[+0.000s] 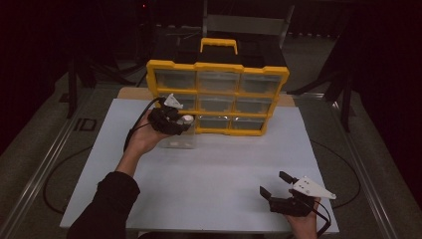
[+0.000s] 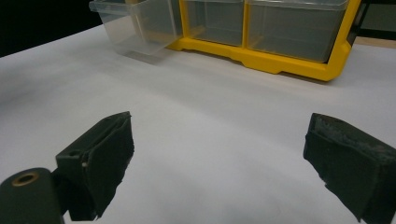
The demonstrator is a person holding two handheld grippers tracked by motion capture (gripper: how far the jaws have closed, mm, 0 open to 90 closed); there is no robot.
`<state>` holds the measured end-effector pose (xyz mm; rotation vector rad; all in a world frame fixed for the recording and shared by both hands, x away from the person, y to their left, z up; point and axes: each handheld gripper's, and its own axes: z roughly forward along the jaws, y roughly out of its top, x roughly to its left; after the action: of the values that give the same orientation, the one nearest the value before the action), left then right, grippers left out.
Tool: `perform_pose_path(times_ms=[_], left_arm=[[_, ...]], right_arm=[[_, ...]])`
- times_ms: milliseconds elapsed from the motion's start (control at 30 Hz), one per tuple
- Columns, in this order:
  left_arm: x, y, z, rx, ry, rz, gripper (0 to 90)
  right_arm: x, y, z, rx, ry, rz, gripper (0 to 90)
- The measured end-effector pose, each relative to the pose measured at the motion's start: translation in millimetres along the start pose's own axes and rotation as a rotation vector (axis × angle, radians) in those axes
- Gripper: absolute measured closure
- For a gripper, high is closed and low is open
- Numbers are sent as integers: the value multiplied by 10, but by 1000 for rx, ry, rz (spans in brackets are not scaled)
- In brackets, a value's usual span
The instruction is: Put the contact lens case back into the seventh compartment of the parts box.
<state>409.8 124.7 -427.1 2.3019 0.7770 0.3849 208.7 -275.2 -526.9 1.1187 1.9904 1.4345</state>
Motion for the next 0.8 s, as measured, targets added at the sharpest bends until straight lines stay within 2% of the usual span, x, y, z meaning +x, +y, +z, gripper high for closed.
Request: perform_pose_path(times_ms=[800], left_arm=[[91,-97,95,48,39,-14,497]], right_arm=[[-1,-4,-16,-5,-4,1,83]])
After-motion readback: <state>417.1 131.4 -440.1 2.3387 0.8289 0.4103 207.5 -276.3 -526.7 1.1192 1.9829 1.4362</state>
